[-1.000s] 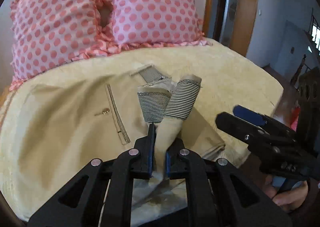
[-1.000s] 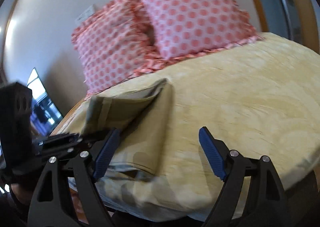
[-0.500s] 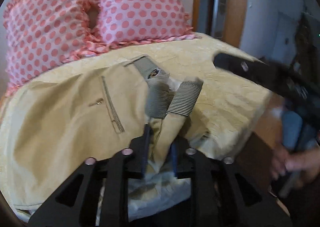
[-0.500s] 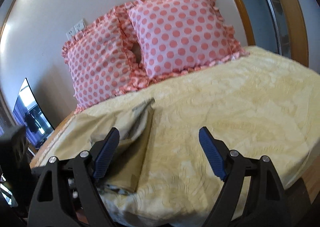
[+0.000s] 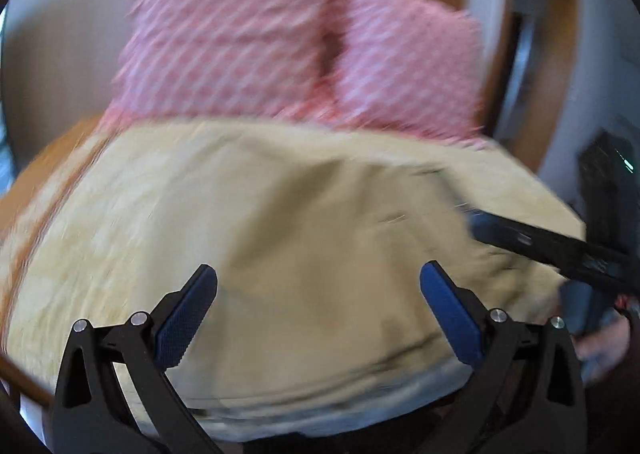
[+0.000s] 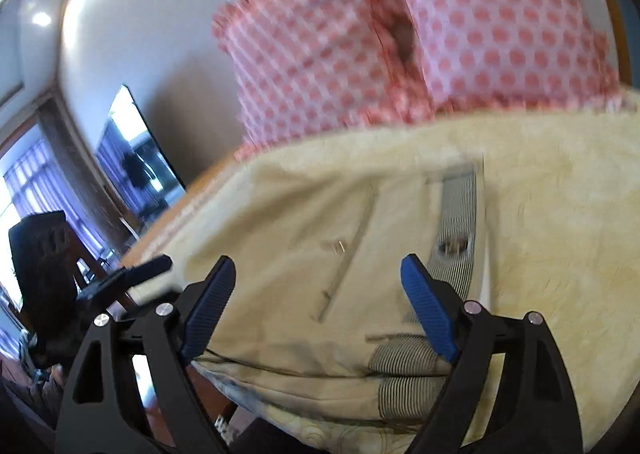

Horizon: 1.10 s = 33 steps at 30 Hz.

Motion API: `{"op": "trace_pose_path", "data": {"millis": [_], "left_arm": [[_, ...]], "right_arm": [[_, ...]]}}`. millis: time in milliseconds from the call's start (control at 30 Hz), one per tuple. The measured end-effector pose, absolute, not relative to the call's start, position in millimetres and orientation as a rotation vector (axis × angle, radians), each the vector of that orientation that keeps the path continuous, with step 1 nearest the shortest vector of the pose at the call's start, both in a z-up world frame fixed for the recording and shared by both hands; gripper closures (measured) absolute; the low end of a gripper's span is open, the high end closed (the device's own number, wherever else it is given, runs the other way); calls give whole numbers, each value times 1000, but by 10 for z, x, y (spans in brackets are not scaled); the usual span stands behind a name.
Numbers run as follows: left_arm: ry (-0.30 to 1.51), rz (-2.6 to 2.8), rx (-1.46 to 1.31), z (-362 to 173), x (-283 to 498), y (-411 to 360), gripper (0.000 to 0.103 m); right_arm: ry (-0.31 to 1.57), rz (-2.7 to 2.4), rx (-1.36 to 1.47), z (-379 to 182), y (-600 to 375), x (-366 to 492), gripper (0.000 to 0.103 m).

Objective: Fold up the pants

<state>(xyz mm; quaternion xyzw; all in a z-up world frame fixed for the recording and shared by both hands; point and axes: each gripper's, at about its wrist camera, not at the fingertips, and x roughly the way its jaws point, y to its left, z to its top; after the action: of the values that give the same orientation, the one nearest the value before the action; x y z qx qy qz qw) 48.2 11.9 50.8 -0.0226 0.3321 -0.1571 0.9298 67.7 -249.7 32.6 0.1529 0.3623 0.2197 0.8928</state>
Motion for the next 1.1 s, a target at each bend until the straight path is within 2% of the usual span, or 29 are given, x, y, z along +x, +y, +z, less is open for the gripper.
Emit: {"op": "trace_pose_path", "data": {"millis": [67,133,300,367,467,533,633,733,900,967,1000,1033,1067,1100], "left_arm": [[758,-302,-37,300,569,150,1],[739,-308,24,326,499,98,1],[708,-367,-208,659,720,558,1],[732,-321,-273,701,984,805,1],[834,-280,-340,595,1380,1044,4],[907,-267,-376,484,1595,1139,16],[974,-300,-424,325,1754,1193,21],[976,-335,-406,333,1774,1118,21],[996,-414,-375,321,1786,942,22],[1002,-423,-380,321,1805,925,22],[1006,-437,-396,318,1808,928,30],[1013,-449,-409,305,1812,928,38],[1011,-434,-404,304,1812,929,44],[1014,-427,-405,292,1807,943,58]], "right_arm": [[755,469,299,237,-2496,664,17],[778,464,281,300,-2491,687,18],[724,367,288,553,-2761,960,19],[775,330,308,479,-2868,1189,30],[855,311,329,339,-2947,1425,41],[885,286,319,256,-2956,1506,41],[888,295,312,210,-2926,1510,41],[892,350,307,196,-2912,1492,48],[883,373,327,177,-2965,1525,52],[883,368,316,175,-2971,1537,66],[873,377,317,179,-2977,1520,70],[869,400,326,180,-2984,1512,87],[865,413,334,179,-2995,1501,89],[863,418,338,179,-2997,1508,90]]}}
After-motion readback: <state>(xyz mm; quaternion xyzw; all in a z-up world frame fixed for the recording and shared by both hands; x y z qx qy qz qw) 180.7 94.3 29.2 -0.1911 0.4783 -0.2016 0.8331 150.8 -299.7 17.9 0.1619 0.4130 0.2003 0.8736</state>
